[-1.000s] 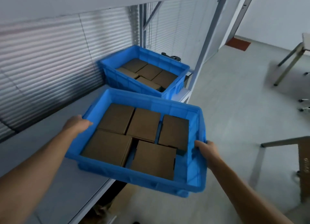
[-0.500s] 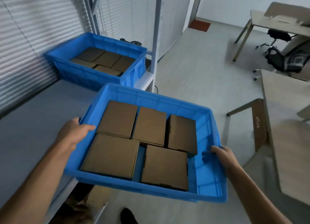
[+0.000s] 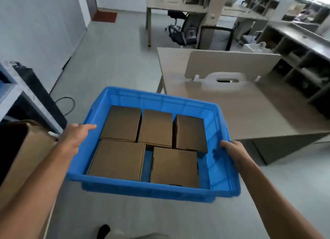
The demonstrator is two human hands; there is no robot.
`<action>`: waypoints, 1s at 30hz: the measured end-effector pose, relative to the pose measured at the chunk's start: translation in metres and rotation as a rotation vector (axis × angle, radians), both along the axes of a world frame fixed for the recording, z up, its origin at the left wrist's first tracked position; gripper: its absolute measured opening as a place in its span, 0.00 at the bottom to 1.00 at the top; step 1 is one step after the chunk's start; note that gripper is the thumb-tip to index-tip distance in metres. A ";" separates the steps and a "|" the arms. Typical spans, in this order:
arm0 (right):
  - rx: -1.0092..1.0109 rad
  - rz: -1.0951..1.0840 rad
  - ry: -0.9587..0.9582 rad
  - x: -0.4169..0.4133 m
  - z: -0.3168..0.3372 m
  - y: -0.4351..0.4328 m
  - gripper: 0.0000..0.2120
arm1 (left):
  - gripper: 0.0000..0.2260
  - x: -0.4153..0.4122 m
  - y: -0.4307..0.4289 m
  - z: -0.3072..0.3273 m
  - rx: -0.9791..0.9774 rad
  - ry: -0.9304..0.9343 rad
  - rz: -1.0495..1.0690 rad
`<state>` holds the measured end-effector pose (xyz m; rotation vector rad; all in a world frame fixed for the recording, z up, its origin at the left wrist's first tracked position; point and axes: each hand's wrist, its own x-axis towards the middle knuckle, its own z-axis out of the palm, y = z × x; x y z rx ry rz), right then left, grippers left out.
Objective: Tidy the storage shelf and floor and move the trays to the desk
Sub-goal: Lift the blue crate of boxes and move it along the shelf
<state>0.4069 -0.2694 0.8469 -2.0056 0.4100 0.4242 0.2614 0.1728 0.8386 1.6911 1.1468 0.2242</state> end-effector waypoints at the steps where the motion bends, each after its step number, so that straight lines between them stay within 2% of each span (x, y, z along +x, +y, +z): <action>1: -0.011 -0.036 0.004 0.008 0.003 -0.029 0.10 | 0.17 0.023 -0.024 -0.001 -0.007 -0.002 -0.037; 3: -0.028 -0.098 0.007 0.022 0.006 -0.081 0.12 | 0.20 0.070 -0.066 -0.004 -0.038 -0.005 -0.110; 5: -0.026 -0.168 0.010 0.036 0.005 -0.127 0.14 | 0.30 0.118 -0.096 -0.014 -0.071 -0.005 -0.169; 7: -0.031 -0.234 0.019 0.050 0.004 -0.166 0.12 | 0.33 0.167 -0.127 -0.025 -0.106 0.007 -0.243; 10: -0.027 -0.321 0.033 0.080 -0.001 -0.216 0.08 | 0.31 0.235 -0.181 -0.029 -0.123 0.002 -0.325; 15: -0.052 -0.411 0.054 0.151 -0.010 -0.289 0.09 | 0.34 0.358 -0.256 -0.055 -0.203 0.029 -0.411; 18: -0.090 -0.460 0.080 0.203 -0.010 -0.328 0.10 | 0.28 0.429 -0.310 -0.054 -0.229 0.036 -0.452; 26: -0.099 -0.555 0.112 0.344 -0.004 -0.419 0.09 | 0.22 0.585 -0.416 -0.043 -0.222 0.050 -0.498; 30: -0.107 -0.524 0.107 0.425 -0.005 -0.455 0.06 | 0.24 0.641 -0.450 -0.052 -0.260 0.044 -0.430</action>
